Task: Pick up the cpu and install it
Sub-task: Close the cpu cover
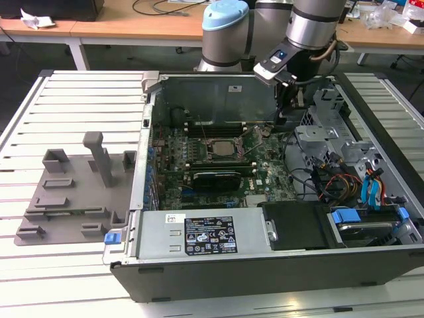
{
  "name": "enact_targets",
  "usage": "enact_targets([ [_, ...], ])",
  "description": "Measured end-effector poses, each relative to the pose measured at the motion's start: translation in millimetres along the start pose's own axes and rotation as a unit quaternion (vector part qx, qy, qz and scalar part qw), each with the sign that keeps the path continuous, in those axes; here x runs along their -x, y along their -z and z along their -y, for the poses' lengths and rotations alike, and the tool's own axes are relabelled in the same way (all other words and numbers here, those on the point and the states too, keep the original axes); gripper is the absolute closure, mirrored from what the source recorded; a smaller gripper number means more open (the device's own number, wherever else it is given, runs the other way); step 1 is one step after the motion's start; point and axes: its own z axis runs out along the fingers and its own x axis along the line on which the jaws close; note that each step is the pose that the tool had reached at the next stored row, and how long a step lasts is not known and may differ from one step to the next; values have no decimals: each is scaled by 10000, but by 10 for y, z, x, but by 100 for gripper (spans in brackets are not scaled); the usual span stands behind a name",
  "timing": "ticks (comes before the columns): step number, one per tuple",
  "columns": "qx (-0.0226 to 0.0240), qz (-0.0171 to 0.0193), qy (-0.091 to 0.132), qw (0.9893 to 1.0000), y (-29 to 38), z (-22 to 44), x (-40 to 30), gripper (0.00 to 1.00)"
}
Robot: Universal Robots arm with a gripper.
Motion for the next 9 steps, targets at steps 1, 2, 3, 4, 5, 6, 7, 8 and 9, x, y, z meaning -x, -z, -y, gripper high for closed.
enact_targets([
  [1,0,1,0,10000,-32,-1,-1,89],
  [2,0,0,0,10000,-69,-2,-3,89],
  [3,0,0,0,10000,-89,-2,-3,89],
  [4,-1,1,-1,10000,-108,-2,-4,89],
  [5,-1,0,-1,10000,-136,-1,-5,89],
  [6,-1,1,1,10000,-193,35,-9,89],
  [7,-1,0,0,10000,-212,71,-11,89],
  [8,-1,0,-1,10000,-226,91,-12,89],
  [9,-1,0,0,10000,-239,100,-12,89],
])
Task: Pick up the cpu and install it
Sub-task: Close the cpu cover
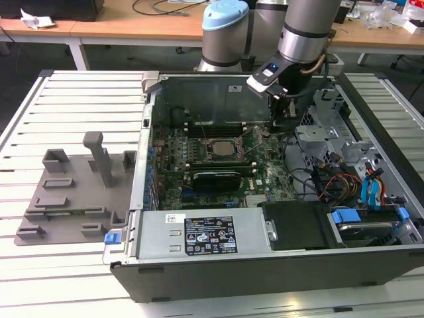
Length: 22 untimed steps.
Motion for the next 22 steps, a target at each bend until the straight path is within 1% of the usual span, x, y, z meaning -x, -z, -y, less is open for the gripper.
enact_targets([
  [3,0,-1,0,10000,-79,7,-5,89],
  [5,0,0,0,10000,-115,66,-8,89],
  [9,0,0,0,10000,-123,143,-11,89],
  [11,0,0,0,10000,-126,228,-14,89],
  [13,0,0,1,10000,-127,290,-16,89],
  [15,0,0,0,10000,-129,329,-18,89],
  [16,0,0,0,10000,-129,364,-19,89],
  [18,0,0,1,10000,-131,398,-20,89],
  [20,0,0,0,10000,-132,453,-22,89],
  [22,0,0,0,10000,-133,478,-23,89],
])
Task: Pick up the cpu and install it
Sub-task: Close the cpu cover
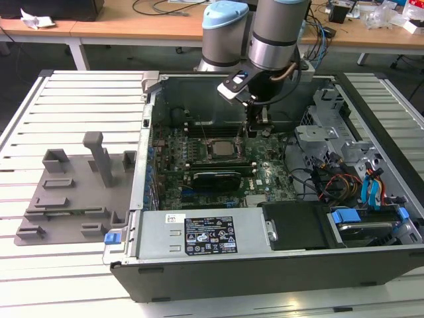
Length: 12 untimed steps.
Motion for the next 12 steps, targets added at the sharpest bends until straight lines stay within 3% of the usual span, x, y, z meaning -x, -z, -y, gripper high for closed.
enact_targets([
  [12,0,0,0,10000,-17,250,-10,89],
])
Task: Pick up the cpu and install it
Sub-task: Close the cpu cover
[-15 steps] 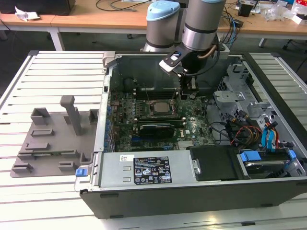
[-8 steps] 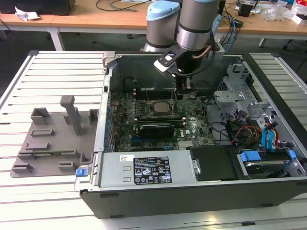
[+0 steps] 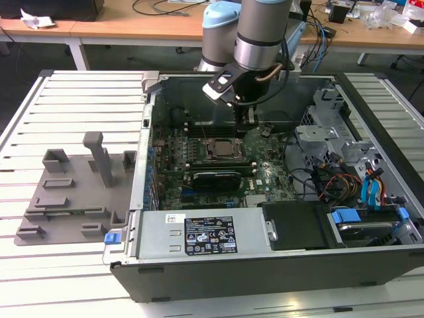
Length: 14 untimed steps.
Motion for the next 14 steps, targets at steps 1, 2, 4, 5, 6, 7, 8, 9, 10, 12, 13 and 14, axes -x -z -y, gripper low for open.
enact_targets([
  [1,0,0,0,10000,-3,22,-1,89],
  [2,0,0,-1,10000,-9,55,-2,89],
  [4,0,0,0,10000,-17,98,-4,89],
  [5,0,0,0,10000,-21,122,-5,89],
  [6,0,0,0,10000,-26,146,-6,89],
  [7,0,-1,0,10000,-27,155,-6,89],
  [8,0,0,0,10000,-30,166,-7,89],
  [9,0,0,0,10000,-35,187,-8,89],
  [10,0,0,0,10000,-39,205,-8,89],
  [12,0,0,0,10000,-45,230,-9,89],
  [13,0,0,0,10000,-47,240,-10,89],
  [14,0,0,-1,10000,-49,248,-10,89],
])
